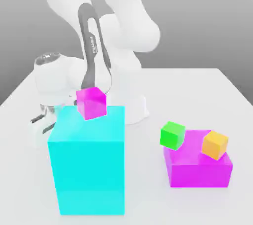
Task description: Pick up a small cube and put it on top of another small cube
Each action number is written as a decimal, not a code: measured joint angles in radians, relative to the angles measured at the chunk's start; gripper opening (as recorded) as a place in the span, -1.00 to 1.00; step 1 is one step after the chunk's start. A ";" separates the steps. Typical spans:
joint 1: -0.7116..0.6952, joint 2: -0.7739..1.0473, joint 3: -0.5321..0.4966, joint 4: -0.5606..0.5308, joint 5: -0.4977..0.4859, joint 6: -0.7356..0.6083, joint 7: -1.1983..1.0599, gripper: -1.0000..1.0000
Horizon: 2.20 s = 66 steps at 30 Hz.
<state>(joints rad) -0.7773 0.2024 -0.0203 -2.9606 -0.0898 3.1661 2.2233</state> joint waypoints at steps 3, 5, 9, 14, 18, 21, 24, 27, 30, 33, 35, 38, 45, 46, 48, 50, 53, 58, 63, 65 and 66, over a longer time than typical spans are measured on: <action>0.006 -0.019 -0.005 -0.003 -0.001 -0.016 0.002 -1.00; 0.006 -0.081 -0.006 -0.013 -0.002 -0.068 0.003 -1.00; 0.013 -0.222 0.001 -0.038 0.042 -0.185 -0.030 -1.00; 0.066 -0.273 -0.008 0.029 0.133 -0.327 -0.168 -1.00; 0.105 -0.200 0.011 0.170 0.186 -0.436 -0.328 -1.00; 0.116 -0.141 0.026 0.278 0.200 -0.516 -0.432 -1.00; 0.122 -0.091 0.049 0.386 0.202 -0.601 -0.531 -1.00; 0.135 -0.062 0.082 0.494 0.205 -0.702 -0.641 -1.00; 0.151 -0.038 0.117 0.602 0.207 -0.806 -0.751 -1.00; 0.171 -0.014 0.152 0.710 0.209 -0.908 -0.861 -1.00; 0.185 0.001 0.178 0.781 0.208 -0.976 -0.934 -1.00; 0.207 0.022 0.219 0.888 0.207 -1.078 -1.042 -1.00; 0.245 -0.171 0.277 0.898 0.311 -1.274 -1.222 -1.00; 0.253 -0.206 0.279 0.893 0.325 -1.300 -1.245 -1.00; 0.267 -0.278 0.277 0.884 0.347 -1.354 -1.287 -1.00; 0.273 -0.350 0.274 0.861 0.361 -1.391 -1.309 -1.00; 0.270 -0.463 0.270 0.787 0.365 -1.397 -1.287 -1.00; 0.238 -0.654 0.285 0.612 0.335 -1.334 -1.161 -1.00; 0.195 -0.809 0.328 0.434 0.294 -1.236 -1.031 -1.00; 0.188 -0.800 0.348 0.371 0.301 -1.159 -1.023 -1.00; 0.188 -0.790 0.356 0.341 0.306 -1.117 -1.023 -1.00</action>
<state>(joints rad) -0.5892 -0.5879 0.3360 -2.6199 0.2157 2.0490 1.2006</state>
